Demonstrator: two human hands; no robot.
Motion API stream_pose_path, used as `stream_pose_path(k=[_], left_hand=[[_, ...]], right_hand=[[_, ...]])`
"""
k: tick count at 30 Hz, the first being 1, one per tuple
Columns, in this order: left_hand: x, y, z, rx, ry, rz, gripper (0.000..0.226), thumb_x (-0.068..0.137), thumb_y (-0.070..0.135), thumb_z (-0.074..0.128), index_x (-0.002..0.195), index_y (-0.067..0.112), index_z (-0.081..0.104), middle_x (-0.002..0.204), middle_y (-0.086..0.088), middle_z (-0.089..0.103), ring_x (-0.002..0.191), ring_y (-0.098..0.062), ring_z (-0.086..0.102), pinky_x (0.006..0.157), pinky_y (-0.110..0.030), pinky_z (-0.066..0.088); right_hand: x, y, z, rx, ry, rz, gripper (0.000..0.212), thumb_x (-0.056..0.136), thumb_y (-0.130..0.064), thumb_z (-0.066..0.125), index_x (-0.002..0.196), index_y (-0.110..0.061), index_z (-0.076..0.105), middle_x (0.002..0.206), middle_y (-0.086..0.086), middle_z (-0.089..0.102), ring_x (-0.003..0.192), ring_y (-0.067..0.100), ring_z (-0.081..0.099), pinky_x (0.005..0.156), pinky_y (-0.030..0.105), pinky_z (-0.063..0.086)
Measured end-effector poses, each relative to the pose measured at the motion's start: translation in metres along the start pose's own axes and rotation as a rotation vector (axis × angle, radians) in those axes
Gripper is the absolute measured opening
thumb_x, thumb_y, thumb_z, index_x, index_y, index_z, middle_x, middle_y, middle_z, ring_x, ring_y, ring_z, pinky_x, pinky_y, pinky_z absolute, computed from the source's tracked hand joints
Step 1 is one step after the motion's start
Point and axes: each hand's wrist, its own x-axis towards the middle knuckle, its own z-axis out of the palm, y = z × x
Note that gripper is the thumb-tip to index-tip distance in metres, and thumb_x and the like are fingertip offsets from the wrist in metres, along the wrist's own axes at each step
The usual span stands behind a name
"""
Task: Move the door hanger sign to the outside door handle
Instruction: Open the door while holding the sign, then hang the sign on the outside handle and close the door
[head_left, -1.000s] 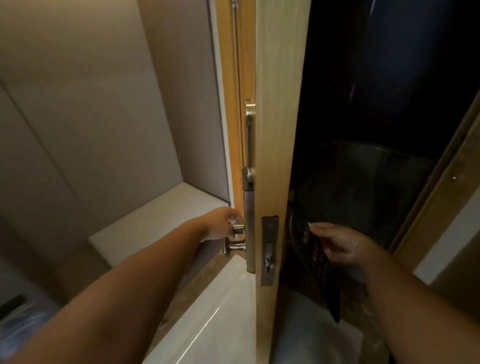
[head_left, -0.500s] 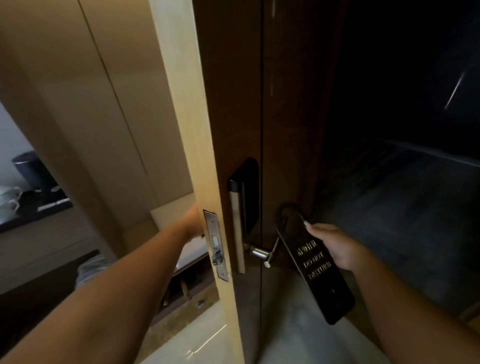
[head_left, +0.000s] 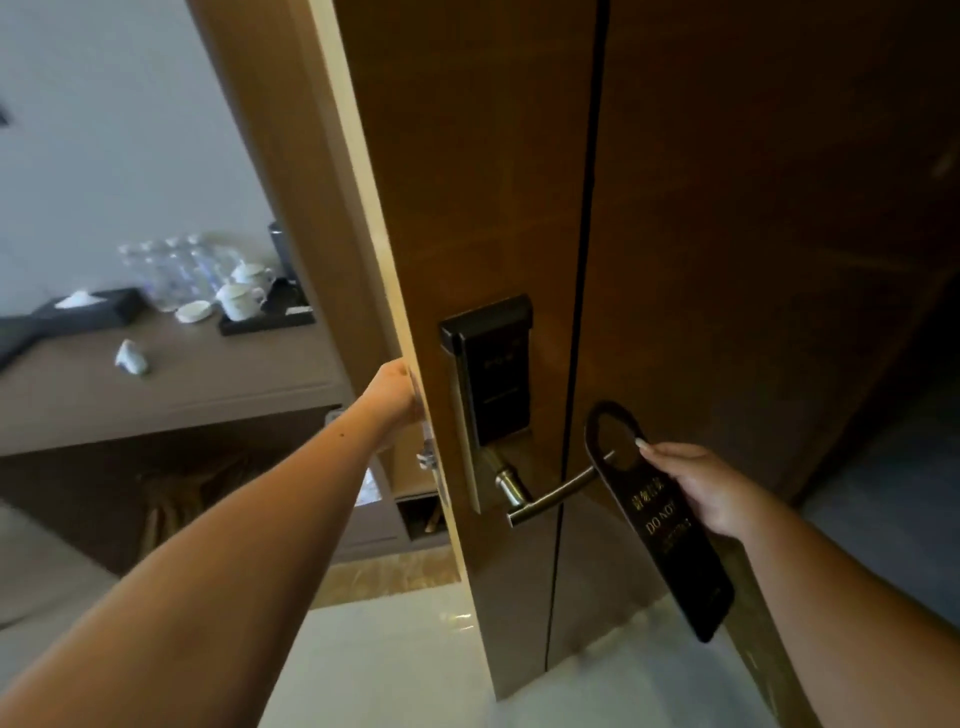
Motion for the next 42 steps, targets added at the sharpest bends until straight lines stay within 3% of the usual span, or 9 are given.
stream_pose_path(k=[6,9,12,16,21,26,31,34,42], left_hand=[[-0.029,0.011,-0.011,-0.304,0.077,-0.031,0.047,0.085,0.064,0.042,0.070,0.023,0.060,0.063,0.000,0.058,0.059,-0.017,0.060,0.062,-0.034,0.058],[-0.034,0.020,-0.006,-0.320,-0.003,0.046,0.072,0.070,0.084,0.034,0.103,0.027,0.062,0.104,-0.005,0.063,0.095,-0.021,0.060,0.086,-0.040,0.048],[-0.037,0.020,0.000,-0.308,0.025,0.119,0.088,0.071,0.080,0.036,0.143,0.031,0.028,0.151,-0.002,0.034,0.134,-0.023,0.034,0.108,-0.047,0.030],[-0.037,0.025,0.003,-0.198,0.110,0.188,0.083,0.076,0.066,0.053,0.142,0.024,0.023,0.138,0.000,0.040,0.121,-0.019,0.043,0.084,-0.032,0.043],[-0.029,0.024,-0.001,-0.098,0.128,0.194,0.079,0.078,0.063,0.050,0.141,0.026,0.019,0.134,-0.002,0.040,0.118,-0.021,0.044,0.076,-0.025,0.044],[-0.028,0.024,-0.002,-0.083,0.145,0.174,0.070,0.086,0.057,0.049,0.141,0.025,0.019,0.136,-0.002,0.040,0.120,-0.021,0.043,0.083,-0.032,0.043],[-0.027,0.025,-0.003,-0.046,0.145,0.173,0.068,0.087,0.056,0.047,0.140,0.025,0.019,0.131,0.002,0.040,0.116,-0.017,0.043,0.079,-0.027,0.042],[-0.026,0.026,-0.003,-0.037,0.151,0.178,0.065,0.089,0.052,0.046,0.140,0.022,0.019,0.130,0.001,0.040,0.114,-0.016,0.044,0.076,-0.023,0.042],[-0.031,0.029,-0.004,0.000,0.144,0.180,0.063,0.089,0.051,0.047,0.138,0.019,0.022,0.135,-0.005,0.041,0.120,-0.024,0.045,0.093,-0.041,0.043]], right_hand=[[0.031,-0.008,0.031,-0.122,-0.145,-0.036,0.033,0.070,-0.043,0.066,0.084,-0.013,0.071,0.081,0.007,0.075,0.081,0.027,0.072,0.069,0.042,0.048],[0.041,-0.006,0.035,-0.176,-0.123,-0.049,0.030,0.074,-0.043,0.066,0.084,-0.014,0.071,0.085,0.008,0.076,0.085,0.028,0.070,0.071,0.042,0.047],[0.046,-0.001,0.043,-0.203,-0.043,-0.109,0.024,0.077,-0.042,0.066,0.085,-0.021,0.070,0.086,0.006,0.075,0.084,0.024,0.068,0.063,0.037,0.044],[0.051,-0.001,0.051,-0.218,-0.010,-0.168,0.013,0.080,-0.040,0.064,0.084,-0.028,0.067,0.090,0.003,0.071,0.084,0.018,0.065,0.063,0.032,0.043],[0.057,-0.004,0.064,-0.370,-0.074,-0.189,0.015,0.084,-0.038,0.062,0.075,-0.028,0.068,0.085,-0.001,0.069,0.083,0.015,0.061,0.061,0.027,0.038],[0.062,0.006,0.088,-0.468,-0.134,-0.207,0.030,0.079,-0.047,0.065,0.077,-0.019,0.075,0.091,0.023,0.070,0.090,0.036,0.064,0.067,0.033,0.043],[0.066,0.019,0.120,-0.491,-0.204,-0.239,0.022,0.076,-0.045,0.068,0.073,-0.024,0.075,0.069,-0.003,0.075,0.071,0.016,0.071,0.064,0.031,0.058],[0.067,0.025,0.135,-0.552,-0.211,-0.294,0.024,0.076,-0.046,0.068,0.071,-0.022,0.071,0.065,-0.003,0.074,0.059,0.012,0.070,0.054,0.024,0.053],[0.071,0.024,0.141,-0.594,-0.013,-0.272,0.025,0.080,-0.042,0.065,0.091,-0.021,0.062,0.076,0.001,0.070,0.057,0.014,0.067,0.054,0.026,0.053]])
